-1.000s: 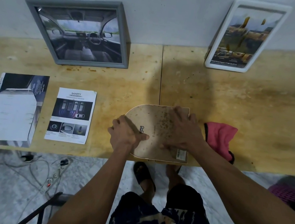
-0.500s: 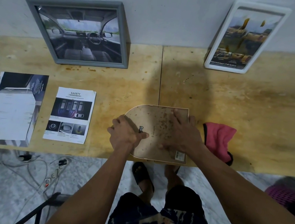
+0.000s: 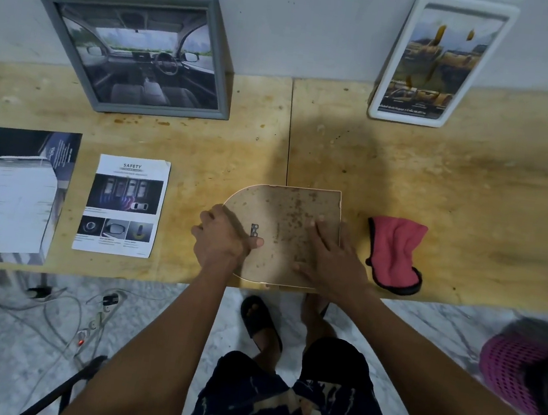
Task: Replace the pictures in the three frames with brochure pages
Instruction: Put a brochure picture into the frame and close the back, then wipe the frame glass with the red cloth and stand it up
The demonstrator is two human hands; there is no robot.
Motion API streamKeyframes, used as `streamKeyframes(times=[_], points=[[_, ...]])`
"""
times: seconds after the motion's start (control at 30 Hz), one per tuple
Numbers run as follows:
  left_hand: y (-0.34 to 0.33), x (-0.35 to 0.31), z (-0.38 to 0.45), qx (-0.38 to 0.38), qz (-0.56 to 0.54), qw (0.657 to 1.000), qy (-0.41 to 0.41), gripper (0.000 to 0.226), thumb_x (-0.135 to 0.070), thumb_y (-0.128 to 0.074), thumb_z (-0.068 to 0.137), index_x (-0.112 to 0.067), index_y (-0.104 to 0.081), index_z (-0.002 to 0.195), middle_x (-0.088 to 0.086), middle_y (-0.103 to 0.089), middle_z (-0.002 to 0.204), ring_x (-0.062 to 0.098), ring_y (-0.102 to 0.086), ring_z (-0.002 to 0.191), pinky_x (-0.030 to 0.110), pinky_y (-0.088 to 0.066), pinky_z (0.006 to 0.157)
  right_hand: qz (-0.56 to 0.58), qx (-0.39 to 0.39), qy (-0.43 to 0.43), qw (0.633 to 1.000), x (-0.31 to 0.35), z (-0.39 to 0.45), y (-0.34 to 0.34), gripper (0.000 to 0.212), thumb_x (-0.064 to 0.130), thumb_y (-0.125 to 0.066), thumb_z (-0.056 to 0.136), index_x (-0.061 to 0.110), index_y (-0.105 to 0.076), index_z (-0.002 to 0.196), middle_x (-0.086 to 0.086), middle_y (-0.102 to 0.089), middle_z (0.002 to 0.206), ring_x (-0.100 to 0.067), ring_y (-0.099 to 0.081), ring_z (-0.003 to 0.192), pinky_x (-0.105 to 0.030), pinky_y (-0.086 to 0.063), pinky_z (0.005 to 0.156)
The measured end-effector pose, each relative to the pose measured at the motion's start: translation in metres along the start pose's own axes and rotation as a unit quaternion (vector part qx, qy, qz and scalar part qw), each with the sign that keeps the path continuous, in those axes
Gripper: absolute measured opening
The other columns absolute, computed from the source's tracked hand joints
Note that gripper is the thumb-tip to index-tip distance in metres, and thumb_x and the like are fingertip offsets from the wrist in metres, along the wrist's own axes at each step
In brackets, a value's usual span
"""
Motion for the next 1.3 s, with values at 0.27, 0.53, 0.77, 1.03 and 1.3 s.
streamKeyframes(times=[0.27, 0.53, 0.77, 1.03, 1.3], points=[[0.003, 0.018, 0.001, 0.002, -0.052, 0.999, 0.002, 0.093, -0.038, -0.094, 0.058, -0.010, -0.047, 0.134, 0.011, -0.050, 0.130, 0.035, -0.050, 0.123, 0.053, -0.051, 0.094, 0.021, -0.077, 0.035, 0.996, 0.008, -0.015, -0.001, 0.061, 0.051, -0.061, 0.084, 0.013, -0.059, 0.132, -0.010, -0.049, 0.146, -0.053, -0.031, 0.137, -0.058, -0.047, 0.096], [-0.004, 0.026, 0.002, 0.005, -0.069, 0.997, 0.023, 0.084, -0.042, -0.095, 0.050, -0.006, -0.062, 0.118, 0.010, -0.062, 0.116, 0.032, -0.062, 0.105, 0.047, -0.057, 0.087, 0.095, -0.054, 0.037, 0.993, 0.002, -0.020, -0.003, 0.066, 0.037, -0.067, 0.088, 0.023, -0.043, 0.147, -0.001, -0.023, 0.161, -0.044, 0.003, 0.147, -0.053, -0.029, 0.114], [-0.016, 0.037, 0.001, -0.005, -0.148, 0.987, 0.070, 0.083, -0.043, -0.087, 0.052, -0.009, -0.057, 0.122, 0.011, -0.063, 0.120, 0.033, -0.060, 0.111, 0.046, -0.055, 0.093, 0.067, -0.020, 0.006, 0.998, 0.005, -0.025, -0.004, 0.080, 0.059, -0.061, 0.085, 0.030, -0.027, 0.152, 0.008, -0.005, 0.164, -0.034, 0.016, 0.148, -0.051, -0.034, 0.111], [0.001, 0.034, -0.016, -0.054, -0.299, 0.942, 0.140, 0.045, -0.020, -0.077, 0.083, -0.008, -0.054, 0.120, 0.012, -0.063, 0.124, 0.032, -0.060, 0.115, 0.028, -0.043, 0.082, 0.016, -0.018, 0.067, 0.997, 0.001, -0.031, 0.002, 0.099, 0.060, -0.076, 0.068, 0.023, -0.032, 0.149, 0.000, -0.019, 0.162, -0.039, -0.005, 0.149, -0.059, -0.042, 0.103], [0.062, 0.015, -0.004, -0.055, -0.310, 0.946, 0.072, 0.039, -0.037, -0.091, 0.064, -0.011, -0.069, 0.083, 0.010, -0.073, 0.091, 0.028, -0.069, 0.087, 0.043, -0.061, 0.080, -0.052, -0.285, 0.292, 0.912, 0.029, -0.060, 0.034, 0.035, 0.009, -0.069, 0.085, 0.008, -0.067, 0.120, -0.011, -0.065, 0.126, -0.034, -0.060, 0.118, -0.042, -0.057, 0.084]])
Point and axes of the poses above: each hand's wrist, its own z-axis towards the middle knuckle, its own y-axis out of the back of the hand, x = y × z, the point moved 5 cm from there along z, towards the middle knuckle
